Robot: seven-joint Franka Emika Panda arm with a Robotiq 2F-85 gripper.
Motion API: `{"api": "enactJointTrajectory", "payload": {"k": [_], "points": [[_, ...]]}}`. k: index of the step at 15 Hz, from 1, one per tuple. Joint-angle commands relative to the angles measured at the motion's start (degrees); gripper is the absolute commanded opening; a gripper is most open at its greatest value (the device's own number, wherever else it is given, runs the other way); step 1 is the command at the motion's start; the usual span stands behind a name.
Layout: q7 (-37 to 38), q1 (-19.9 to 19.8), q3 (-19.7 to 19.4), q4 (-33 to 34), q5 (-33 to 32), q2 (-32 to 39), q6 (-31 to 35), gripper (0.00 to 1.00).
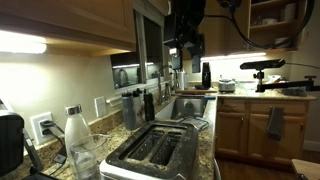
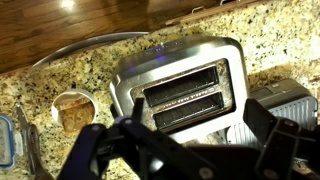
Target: Place one slice of bread in each of the two slots on the toaster
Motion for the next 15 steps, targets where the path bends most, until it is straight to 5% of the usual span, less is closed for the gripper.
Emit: {"api": "enactJointTrajectory", "payload": {"k": [1, 15], "points": [[3.97, -1.29, 0.73, -0.33, -1.30, -0.05, 3.12, 1.00], [25.01, -4.90, 2.60, -5.99, -4.00, -0.91, 9.50, 1.00]]}}
